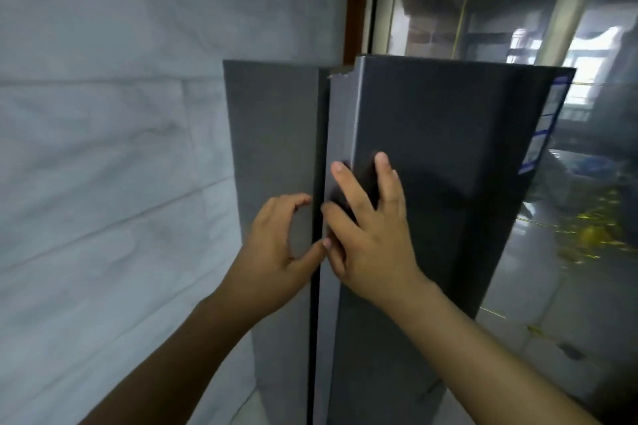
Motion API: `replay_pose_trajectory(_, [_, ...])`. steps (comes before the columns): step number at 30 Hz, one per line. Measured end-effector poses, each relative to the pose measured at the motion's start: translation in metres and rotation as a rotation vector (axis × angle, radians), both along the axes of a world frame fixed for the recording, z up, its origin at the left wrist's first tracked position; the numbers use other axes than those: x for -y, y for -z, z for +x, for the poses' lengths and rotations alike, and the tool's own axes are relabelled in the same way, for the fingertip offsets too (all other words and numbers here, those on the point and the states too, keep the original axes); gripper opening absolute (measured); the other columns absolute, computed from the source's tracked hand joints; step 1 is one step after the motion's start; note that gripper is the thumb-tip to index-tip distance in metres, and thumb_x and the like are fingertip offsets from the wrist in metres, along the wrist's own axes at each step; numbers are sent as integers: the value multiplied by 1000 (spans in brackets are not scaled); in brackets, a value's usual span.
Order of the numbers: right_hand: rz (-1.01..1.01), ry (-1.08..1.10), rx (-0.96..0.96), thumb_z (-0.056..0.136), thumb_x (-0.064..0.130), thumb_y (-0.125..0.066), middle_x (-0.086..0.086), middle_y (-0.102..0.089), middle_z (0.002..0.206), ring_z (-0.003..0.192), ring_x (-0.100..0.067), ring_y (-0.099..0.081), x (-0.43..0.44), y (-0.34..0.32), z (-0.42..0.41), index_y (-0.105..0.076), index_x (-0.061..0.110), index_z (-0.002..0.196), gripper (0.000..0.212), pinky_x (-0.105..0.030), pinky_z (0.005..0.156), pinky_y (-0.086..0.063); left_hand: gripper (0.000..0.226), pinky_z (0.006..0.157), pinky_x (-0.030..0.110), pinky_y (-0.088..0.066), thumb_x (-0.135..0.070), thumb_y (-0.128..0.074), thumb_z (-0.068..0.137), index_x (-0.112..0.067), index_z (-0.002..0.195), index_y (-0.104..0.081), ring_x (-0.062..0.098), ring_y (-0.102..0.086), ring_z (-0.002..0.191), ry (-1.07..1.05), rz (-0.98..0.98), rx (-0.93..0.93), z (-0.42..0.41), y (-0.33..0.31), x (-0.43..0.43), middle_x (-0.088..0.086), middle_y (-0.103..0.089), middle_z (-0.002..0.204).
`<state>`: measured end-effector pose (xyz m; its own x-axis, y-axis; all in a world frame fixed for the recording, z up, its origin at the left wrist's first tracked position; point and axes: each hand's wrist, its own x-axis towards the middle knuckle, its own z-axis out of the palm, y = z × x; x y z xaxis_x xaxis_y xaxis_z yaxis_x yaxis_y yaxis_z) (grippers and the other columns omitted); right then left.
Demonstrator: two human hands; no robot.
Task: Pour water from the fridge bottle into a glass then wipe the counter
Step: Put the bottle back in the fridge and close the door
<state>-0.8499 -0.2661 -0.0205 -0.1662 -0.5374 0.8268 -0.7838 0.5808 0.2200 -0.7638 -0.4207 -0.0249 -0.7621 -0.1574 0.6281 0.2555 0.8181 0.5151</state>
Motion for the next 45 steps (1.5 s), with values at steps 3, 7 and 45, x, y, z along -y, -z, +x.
replay_pose_trajectory(3, [-38,4,-16,83,29,-66,-9,-25,155,144,-52,-7,20,5,-15,-68,12,101,25,-66,117,-10,58,100,13,-35,-43,-67,92,-28,143,-44,-6,-41,120,-72,52,-4,-13,9,14,-20,-44,132])
replay_pose_trajectory(7, [-70,-48,-62,82,26,-66,-8,-25,155,148,-44,8,14,10,-21,-58,17,105,26,-64,118,-2,45,92,7,-39,-36,-66,94,-33,135,-47,-7,-51,114,13,127,50,-27,16,12,-23,-50,125])
replay_pose_trajectory(45, [-120,1328,1505,96,47,-48,-10,-58,125,115,-30,-55,-607,210,483,-50,18,133,46,-37,93,-43,60,97,36,-42,-61,-51,93,-25,141,-44,24,-51,123,880,-888,784,232,206,-584,3,-53,136])
